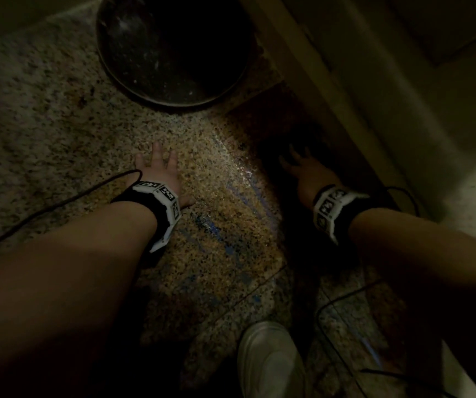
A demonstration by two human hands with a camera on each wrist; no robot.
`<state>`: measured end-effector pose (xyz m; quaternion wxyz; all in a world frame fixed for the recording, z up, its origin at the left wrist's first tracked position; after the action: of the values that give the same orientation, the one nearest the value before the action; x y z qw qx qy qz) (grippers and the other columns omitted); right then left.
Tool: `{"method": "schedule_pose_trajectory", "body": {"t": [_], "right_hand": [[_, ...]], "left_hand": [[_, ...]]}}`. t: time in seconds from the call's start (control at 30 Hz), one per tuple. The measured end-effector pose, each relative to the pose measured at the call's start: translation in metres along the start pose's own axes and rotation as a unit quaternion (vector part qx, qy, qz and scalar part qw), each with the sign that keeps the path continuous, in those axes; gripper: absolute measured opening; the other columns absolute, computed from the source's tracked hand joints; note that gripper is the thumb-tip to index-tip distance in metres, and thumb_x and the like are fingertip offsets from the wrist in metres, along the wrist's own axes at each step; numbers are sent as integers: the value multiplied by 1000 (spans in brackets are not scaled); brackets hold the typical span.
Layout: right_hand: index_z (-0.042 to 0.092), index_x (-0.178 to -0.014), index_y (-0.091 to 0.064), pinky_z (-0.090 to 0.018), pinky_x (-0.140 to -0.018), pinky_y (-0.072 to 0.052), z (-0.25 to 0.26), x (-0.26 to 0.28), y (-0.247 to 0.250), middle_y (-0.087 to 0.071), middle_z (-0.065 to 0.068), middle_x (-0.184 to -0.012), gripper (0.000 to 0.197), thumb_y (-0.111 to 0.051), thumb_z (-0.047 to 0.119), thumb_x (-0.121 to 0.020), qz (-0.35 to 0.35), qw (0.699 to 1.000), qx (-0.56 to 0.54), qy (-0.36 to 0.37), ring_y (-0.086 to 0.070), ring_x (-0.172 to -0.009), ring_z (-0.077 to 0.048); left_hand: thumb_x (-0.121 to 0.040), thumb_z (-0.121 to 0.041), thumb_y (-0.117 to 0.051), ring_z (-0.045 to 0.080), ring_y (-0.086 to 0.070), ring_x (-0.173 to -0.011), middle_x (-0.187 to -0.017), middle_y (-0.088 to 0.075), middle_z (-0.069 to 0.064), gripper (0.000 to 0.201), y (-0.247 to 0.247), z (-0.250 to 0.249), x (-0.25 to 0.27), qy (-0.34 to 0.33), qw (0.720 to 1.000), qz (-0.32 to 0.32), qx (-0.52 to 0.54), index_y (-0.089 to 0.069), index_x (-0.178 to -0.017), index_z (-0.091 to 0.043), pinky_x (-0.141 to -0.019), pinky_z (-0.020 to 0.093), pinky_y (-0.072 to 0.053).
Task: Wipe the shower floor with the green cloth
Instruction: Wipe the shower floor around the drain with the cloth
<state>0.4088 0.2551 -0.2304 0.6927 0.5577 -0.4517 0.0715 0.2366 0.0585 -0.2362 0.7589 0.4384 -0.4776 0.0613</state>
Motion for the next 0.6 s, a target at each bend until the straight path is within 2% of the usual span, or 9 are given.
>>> {"method": "schedule_pose_trajectory", "body": {"t": [0.1, 0.3, 0.5, 0.6], "right_hand": [[30, -152, 0, -41, -117, -5, -3, 14, -16, 16, -1, -158, 77, -34, -7, -93, 17, 1000, -15, 13, 13, -145, -30], [29, -152, -5, -42, -118, -2, 1, 13, -11, 15, -1, -158, 76, -35, -8, -93, 3, 999, -39, 6, 13, -145, -30], [31, -152, -10, -44, -117, -2, 16, -14, 13, 10, 0, -159, 77, -36, -8, -91, -45, 997, -60, 3, 11, -145, -31], [32, -151, -10, -46, -117, -4, 18, -27, 30, 10, 1, -159, 75, -37, -6, -92, -44, 997, -62, 1, 10, -145, -30]], "left_hand": [[-82, -69, -48, 39, 5, -143, -154, 26, 7, 105, -1, 1, 0, -2, 1000, -9, 1, 18, -149, -22, -113, 49, -19], [-85, -70, -39, 38, 7, -143, -154, 24, 11, 102, 0, -3, 6, -2, 1000, -7, -29, 21, -147, -17, -115, 47, -11], [-83, -70, -42, 38, 6, -144, -154, 26, 9, 104, -2, -4, 1, 13, 1000, 1, -15, 22, -147, -19, -115, 48, -13], [-82, -70, -43, 37, 6, -144, -154, 26, 7, 104, -2, -3, 1, 12, 1000, 0, -5, 22, -147, -21, -114, 49, -15]]}}
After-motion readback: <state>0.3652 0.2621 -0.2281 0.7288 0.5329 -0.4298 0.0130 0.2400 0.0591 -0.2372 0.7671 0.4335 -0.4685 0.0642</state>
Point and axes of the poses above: each hand's wrist, its own x-axis away from the middle knuckle, its own y-axis out of the back of the hand, z = x × y, the point moved 2 cm from there along -x, towards the middle knuckle
